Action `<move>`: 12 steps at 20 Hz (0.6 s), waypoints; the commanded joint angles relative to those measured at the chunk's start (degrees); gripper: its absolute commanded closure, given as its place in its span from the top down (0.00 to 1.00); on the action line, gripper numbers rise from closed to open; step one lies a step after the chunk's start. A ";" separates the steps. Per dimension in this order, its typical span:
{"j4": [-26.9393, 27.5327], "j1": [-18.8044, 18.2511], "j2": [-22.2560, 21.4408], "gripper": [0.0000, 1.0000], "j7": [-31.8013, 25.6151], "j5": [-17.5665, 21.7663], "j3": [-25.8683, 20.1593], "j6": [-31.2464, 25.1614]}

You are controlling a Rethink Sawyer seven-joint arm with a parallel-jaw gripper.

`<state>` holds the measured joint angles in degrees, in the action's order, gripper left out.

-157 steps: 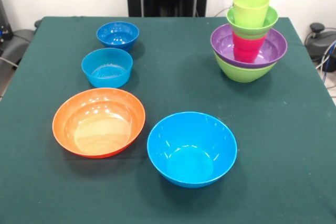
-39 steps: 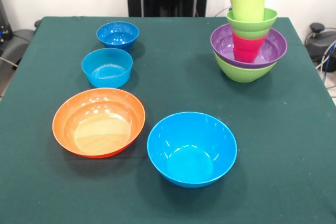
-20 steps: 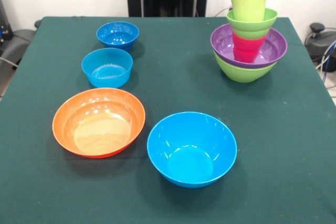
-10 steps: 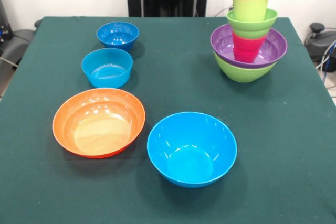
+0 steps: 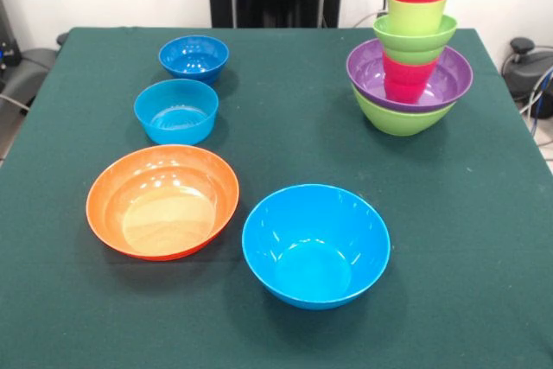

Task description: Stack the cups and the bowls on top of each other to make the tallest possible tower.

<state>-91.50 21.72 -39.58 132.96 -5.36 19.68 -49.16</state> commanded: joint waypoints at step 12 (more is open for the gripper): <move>2.75 -0.99 3.50 0.00 4.56 3.20 -2.96 5.62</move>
<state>-90.24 21.68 -39.38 132.96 -5.27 19.89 -46.85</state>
